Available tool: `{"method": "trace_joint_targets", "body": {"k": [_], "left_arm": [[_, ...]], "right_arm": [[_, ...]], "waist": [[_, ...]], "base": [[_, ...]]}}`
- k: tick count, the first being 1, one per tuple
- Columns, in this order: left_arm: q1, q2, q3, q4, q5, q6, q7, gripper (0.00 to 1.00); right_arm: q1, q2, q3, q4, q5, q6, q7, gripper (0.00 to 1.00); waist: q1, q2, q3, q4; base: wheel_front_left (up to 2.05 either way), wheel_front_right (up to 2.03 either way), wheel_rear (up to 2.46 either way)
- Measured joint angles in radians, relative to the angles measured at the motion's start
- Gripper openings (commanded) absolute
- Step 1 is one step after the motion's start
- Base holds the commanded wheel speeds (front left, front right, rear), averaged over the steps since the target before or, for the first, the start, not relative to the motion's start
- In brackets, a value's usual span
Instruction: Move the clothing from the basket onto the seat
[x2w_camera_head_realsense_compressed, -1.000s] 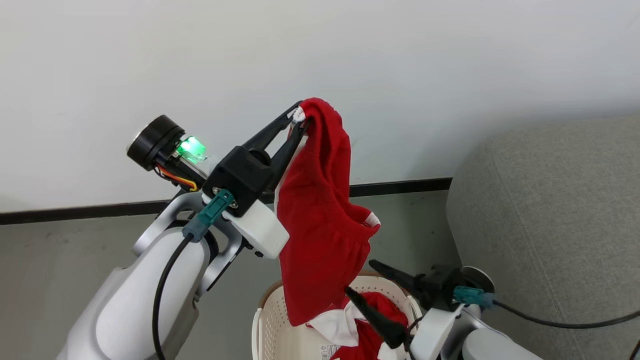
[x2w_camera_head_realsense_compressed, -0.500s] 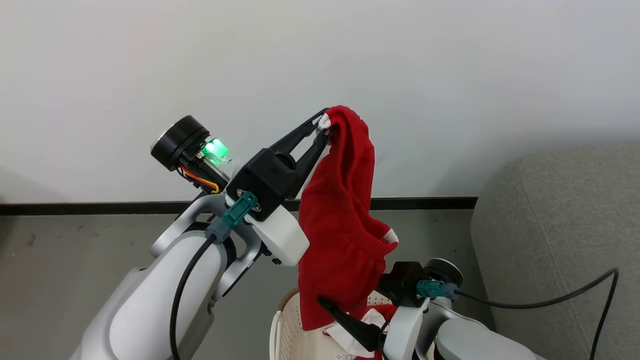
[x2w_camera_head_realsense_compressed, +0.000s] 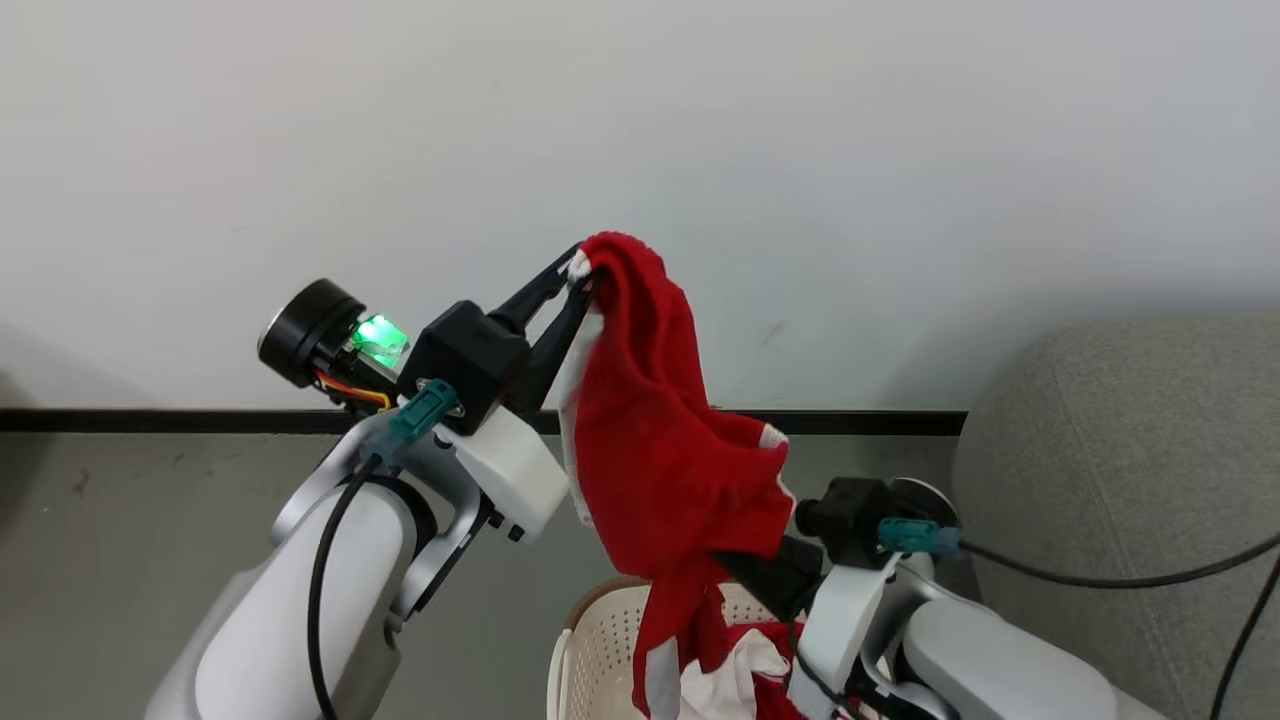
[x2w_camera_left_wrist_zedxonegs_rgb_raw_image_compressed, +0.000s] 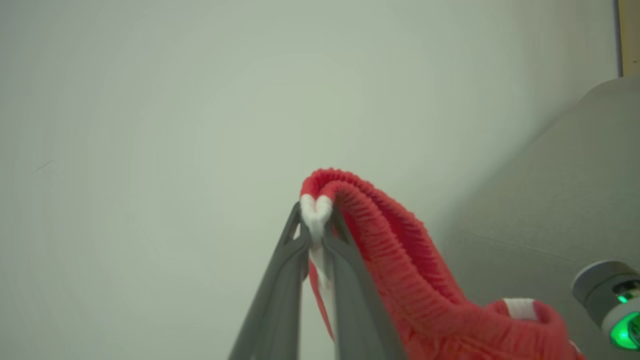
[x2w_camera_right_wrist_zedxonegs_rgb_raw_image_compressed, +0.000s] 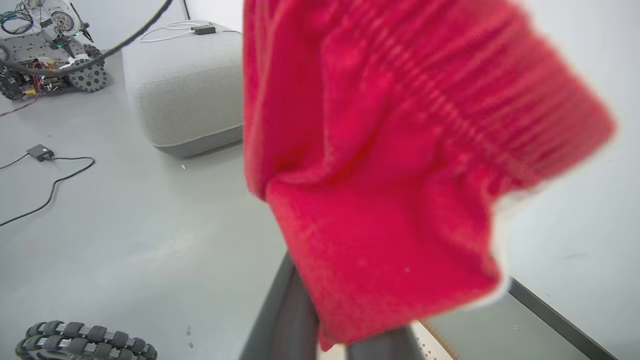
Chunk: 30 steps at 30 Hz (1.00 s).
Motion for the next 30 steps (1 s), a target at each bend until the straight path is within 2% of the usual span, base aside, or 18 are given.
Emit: {"method": "trace_joint_targets", "body": {"k": [11,12,15,16,17,18,22,30], "left_arm": [[0.156,0.001,0.053,0.064,-0.053,0.054,-0.033,0.0],[0.172,0.0,0.054,0.07,-0.057,0.059,-0.037,0.04],[0.215,-0.007,0.055,0.088,-0.071,0.066,-0.056,0.41],[0.228,-0.01,0.055,0.092,-0.073,0.071,-0.063,0.58],[0.241,-0.013,0.054,0.094,-0.078,0.071,-0.071,0.91],[0.253,-0.017,0.053,0.096,-0.082,0.071,-0.079,1.0],[0.293,-0.042,0.042,0.1,-0.106,0.072,-0.118,1.0],[0.359,-0.053,0.009,0.111,-0.121,0.06,-0.184,1.0]], "right_arm": [[0.121,-0.085,-0.321,-0.096,0.015,0.0,0.0,0.0],[0.131,-0.087,-0.351,-0.109,0.013,0.0,0.0,0.0],[0.162,-0.092,-0.429,-0.143,0.002,0.0,0.0,0.0],[0.169,-0.093,-0.45,-0.152,-0.006,0.0,0.0,0.0],[0.173,-0.095,-0.468,-0.165,-0.009,0.0,0.0,0.0],[0.18,-0.095,-0.488,-0.181,-0.016,0.0,0.0,0.0],[0.187,-0.094,-0.544,-0.222,-0.038,0.0,0.0,0.0],[0.206,-0.098,-0.624,-0.259,-0.098,0.0,0.0,0.0]], "waist": [[0.0,0.0,-0.007,-0.042],[0.0,0.0,-0.007,-0.046],[0.0001,0.0,-0.009,-0.06],[0.0,0.0001,-0.01,-0.065],[0.0,0.0,-0.01,-0.07],[0.0001,0.0,-0.011,-0.075],[0.0,0.0,-0.012,-0.092],[0.0,0.0001,-0.011,-0.124]], "base": [[0.0,0.0,0.0],[0.0,0.0,0.0],[0.0,0.0,0.0],[0.0,0.0,0.0],[0.0,0.0,0.0],[0.0,0.0,0.0],[0.0,0.0,0.0],[0.0,0.0,0.0]]}}
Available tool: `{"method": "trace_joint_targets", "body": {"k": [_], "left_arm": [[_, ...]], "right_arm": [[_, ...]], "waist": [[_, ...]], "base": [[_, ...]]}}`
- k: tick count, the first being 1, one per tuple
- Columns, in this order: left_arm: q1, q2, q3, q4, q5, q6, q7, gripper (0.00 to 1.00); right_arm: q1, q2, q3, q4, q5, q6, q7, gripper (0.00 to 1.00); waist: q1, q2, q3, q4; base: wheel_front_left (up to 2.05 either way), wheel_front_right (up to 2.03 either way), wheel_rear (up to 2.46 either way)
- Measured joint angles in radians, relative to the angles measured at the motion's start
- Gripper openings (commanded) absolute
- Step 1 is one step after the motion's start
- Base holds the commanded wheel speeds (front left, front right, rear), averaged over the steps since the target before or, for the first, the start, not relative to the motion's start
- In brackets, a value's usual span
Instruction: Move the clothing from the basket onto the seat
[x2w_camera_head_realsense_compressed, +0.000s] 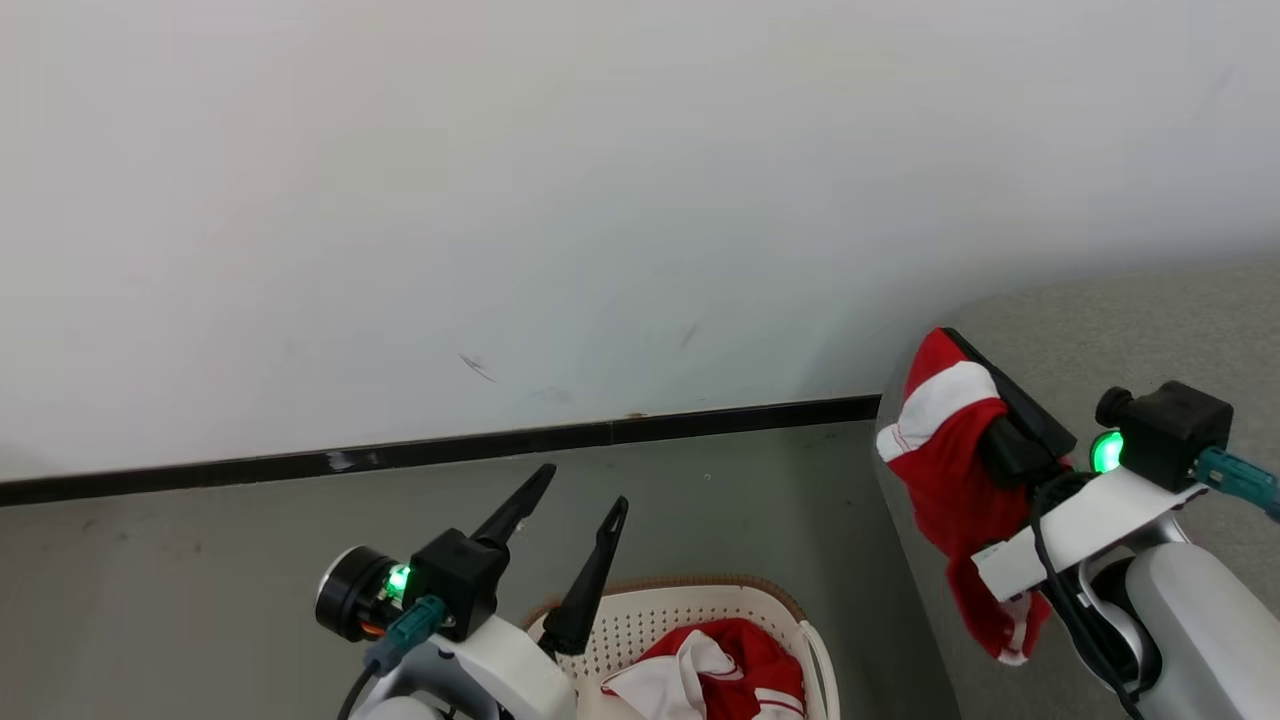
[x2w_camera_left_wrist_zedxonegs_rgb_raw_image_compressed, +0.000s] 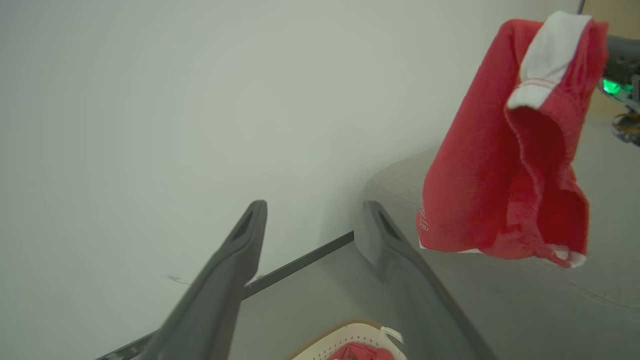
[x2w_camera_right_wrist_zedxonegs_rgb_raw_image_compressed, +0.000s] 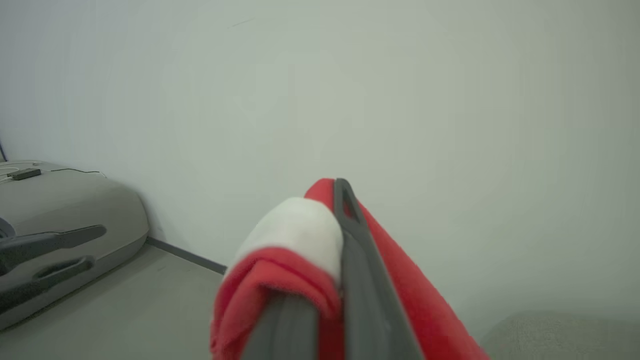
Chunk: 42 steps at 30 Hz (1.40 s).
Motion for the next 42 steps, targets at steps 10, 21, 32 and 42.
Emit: {"method": "trace_joint_targets", "body": {"k": [10,21,32,42], "left_arm": [[0.048,-0.014,-0.054,0.01,-0.002,-0.033,-0.056,1.0],[0.052,-0.029,-0.125,0.02,-0.005,-0.067,-0.091,1.0],[0.053,-0.047,-0.186,0.032,-0.011,-0.087,-0.116,1.0],[0.053,-0.049,-0.193,0.041,-0.011,-0.086,-0.126,1.0]], "right_arm": [[0.081,-0.004,-0.117,-0.047,-0.044,0.0,0.0,0.0],[0.18,-0.007,-0.253,-0.115,-0.102,0.0,0.0,0.0],[0.304,0.013,-0.35,-0.193,-0.151,0.0,0.0,0.0],[0.317,0.03,-0.268,-0.212,-0.103,0.0,0.0,0.0]], "waist": [[0.0,0.0,-0.001,-0.048],[0.0,0.0,-0.003,-0.124],[0.0,0.0,0.002,-0.229],[0.0001,0.0,0.018,-0.309]], "base": [[0.0,0.0,0.0],[0.0,0.0,0.0],[0.0,0.0,0.0],[0.0,0.0,0.0]]}}
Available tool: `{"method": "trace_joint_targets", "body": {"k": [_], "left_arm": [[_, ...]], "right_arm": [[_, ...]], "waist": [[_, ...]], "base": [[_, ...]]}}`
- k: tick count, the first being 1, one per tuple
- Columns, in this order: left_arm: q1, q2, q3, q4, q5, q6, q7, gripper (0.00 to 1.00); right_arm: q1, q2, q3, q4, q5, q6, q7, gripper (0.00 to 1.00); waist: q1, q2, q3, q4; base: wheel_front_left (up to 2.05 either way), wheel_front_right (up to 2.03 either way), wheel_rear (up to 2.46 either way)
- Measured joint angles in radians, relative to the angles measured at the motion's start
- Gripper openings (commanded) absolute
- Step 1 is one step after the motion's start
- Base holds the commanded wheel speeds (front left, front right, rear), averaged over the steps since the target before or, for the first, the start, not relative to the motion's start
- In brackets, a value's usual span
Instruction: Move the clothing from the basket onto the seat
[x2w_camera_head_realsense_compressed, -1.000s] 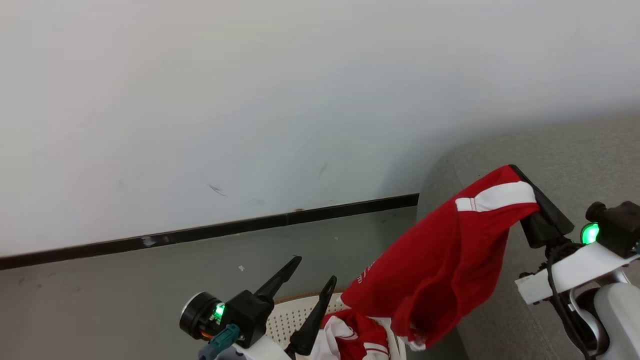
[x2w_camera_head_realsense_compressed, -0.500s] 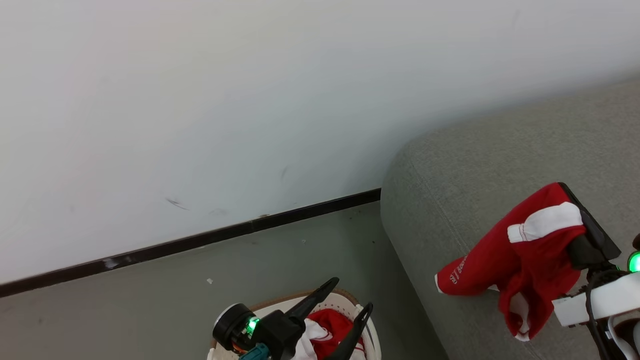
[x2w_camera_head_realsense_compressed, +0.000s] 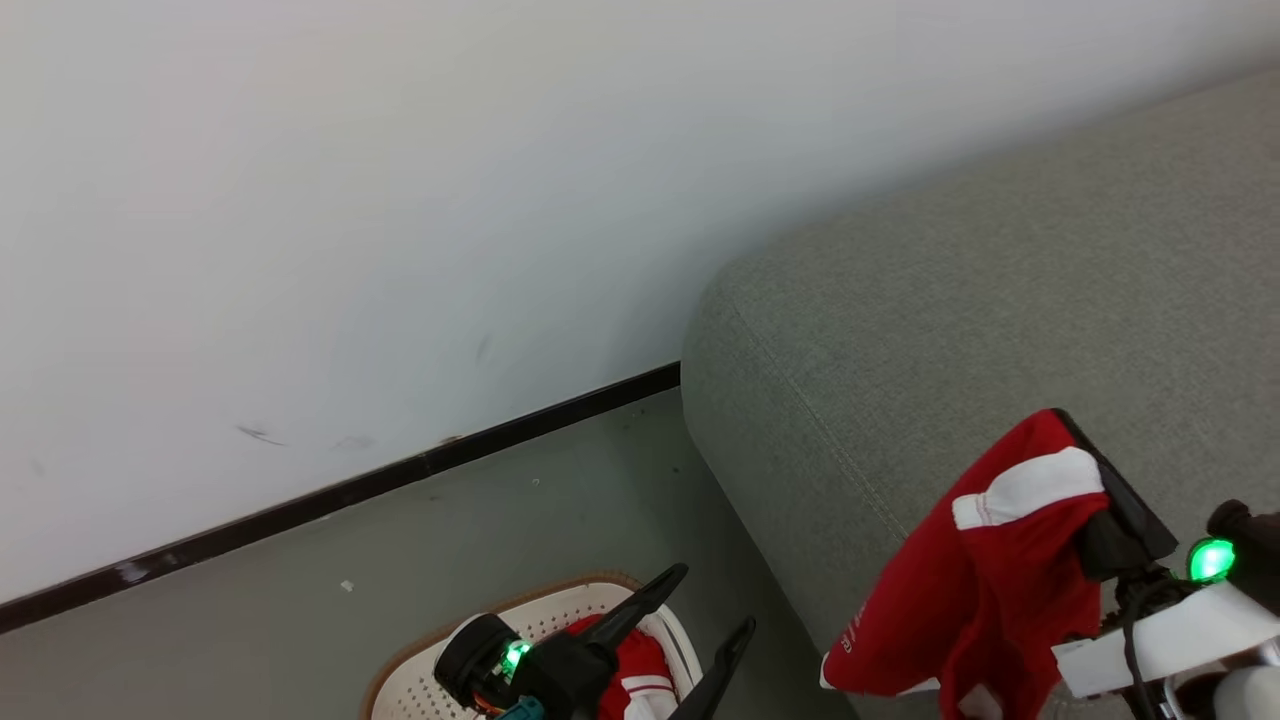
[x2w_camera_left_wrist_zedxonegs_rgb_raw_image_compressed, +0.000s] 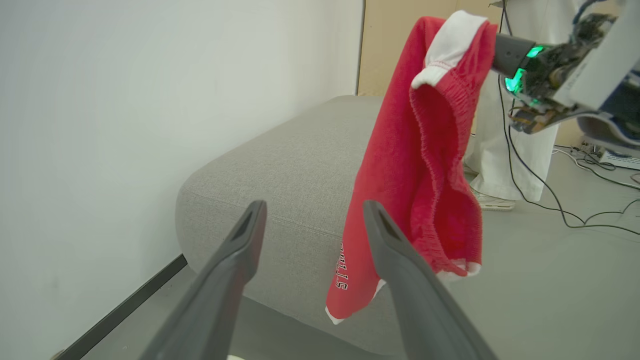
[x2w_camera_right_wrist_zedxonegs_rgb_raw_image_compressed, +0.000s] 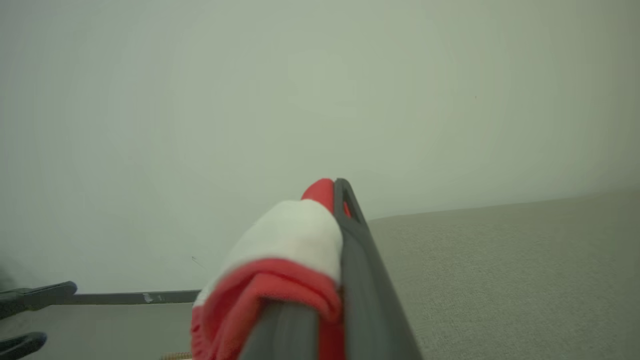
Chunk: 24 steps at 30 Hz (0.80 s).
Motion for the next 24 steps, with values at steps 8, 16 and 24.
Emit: {"method": "trace_joint_targets", "body": {"k": [8,16,24], "left_arm": [[-0.002,0.0,0.03,0.0,0.002,0.036,-0.008,1.0],[-0.007,0.011,0.053,-0.027,0.03,0.07,-0.007,1.0],[-0.035,0.036,0.058,-0.066,0.067,0.089,0.013,1.0]], "right_arm": [[-0.194,-0.063,0.093,0.008,0.033,0.0,0.028,0.0],[-0.49,-0.114,0.095,0.106,0.099,0.0,0.093,0.0],[-0.697,-0.16,0.006,0.261,0.15,0.0,0.132,0.0]], "waist": [[0.0,0.0,0.028,-0.034],[0.0,0.0,0.082,-0.044],[0.0,0.0,0.145,-0.03]], "base": [[0.0,0.0,0.0],[0.0,0.0,0.0],[0.0,0.0,0.0]]}}
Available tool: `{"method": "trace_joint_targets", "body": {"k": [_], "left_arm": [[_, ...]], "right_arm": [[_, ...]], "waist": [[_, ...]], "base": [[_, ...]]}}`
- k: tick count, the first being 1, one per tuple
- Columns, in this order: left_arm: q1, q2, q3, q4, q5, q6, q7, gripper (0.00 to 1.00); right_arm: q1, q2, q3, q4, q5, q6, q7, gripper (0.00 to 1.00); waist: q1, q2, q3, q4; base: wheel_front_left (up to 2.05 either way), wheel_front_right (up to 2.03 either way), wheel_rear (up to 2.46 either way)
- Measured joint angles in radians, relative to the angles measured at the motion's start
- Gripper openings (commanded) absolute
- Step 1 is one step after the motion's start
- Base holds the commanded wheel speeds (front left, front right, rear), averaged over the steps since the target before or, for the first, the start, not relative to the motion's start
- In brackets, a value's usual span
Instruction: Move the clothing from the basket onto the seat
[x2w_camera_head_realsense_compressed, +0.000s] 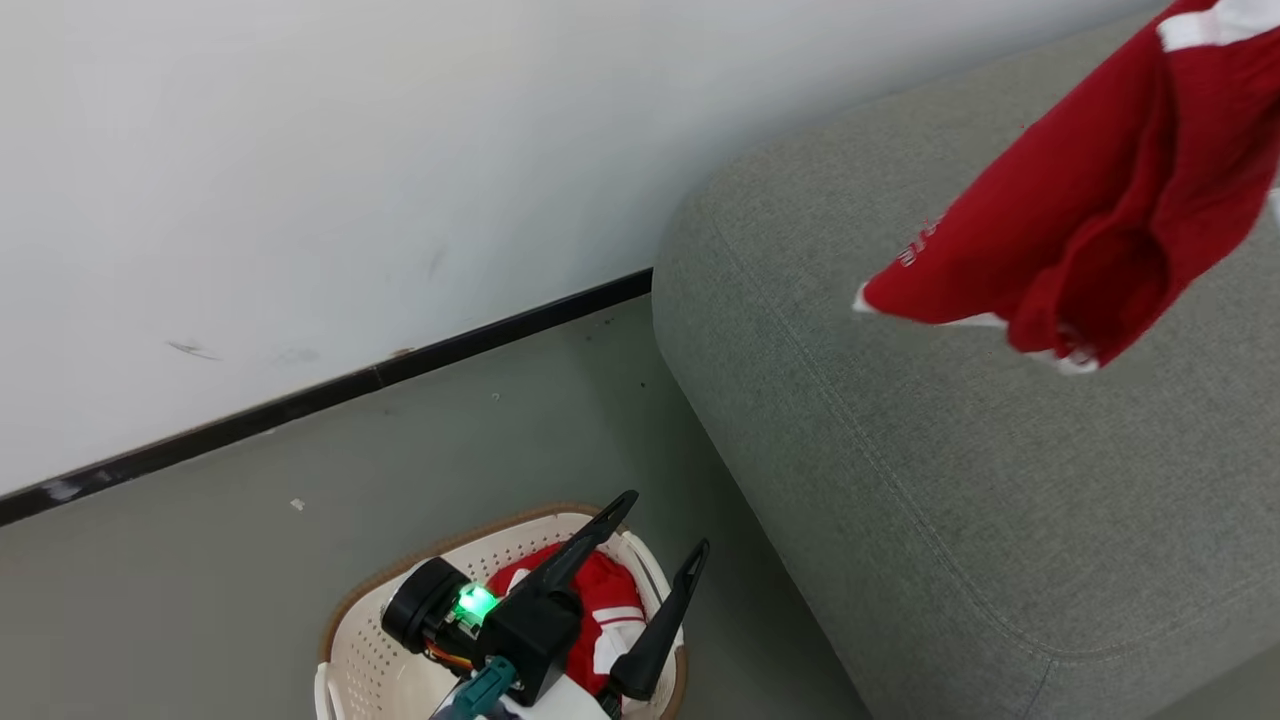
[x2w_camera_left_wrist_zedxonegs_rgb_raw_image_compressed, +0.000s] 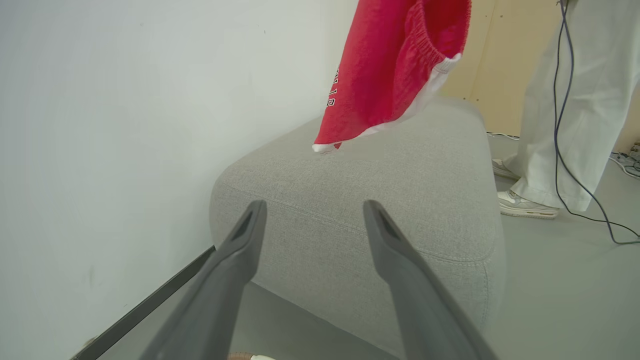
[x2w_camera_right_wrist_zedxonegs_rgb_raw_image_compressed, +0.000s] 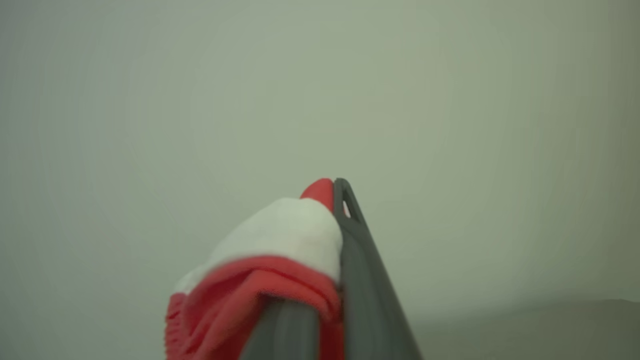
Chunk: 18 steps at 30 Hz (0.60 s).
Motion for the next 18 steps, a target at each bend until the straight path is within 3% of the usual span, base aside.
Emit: {"method": "trace_joint_targets", "body": {"k": [18], "left_arm": [[-0.081,0.033,-0.019,-0.089,0.068,0.006,0.051,1.0]], "right_arm": [[-0.081,-0.15,-0.173,0.271,0.014,0.0,-0.069,0.0]], "waist": [[0.0,0.0,0.143,0.065]], "base": [[0.0,0.0,0.0]]}}
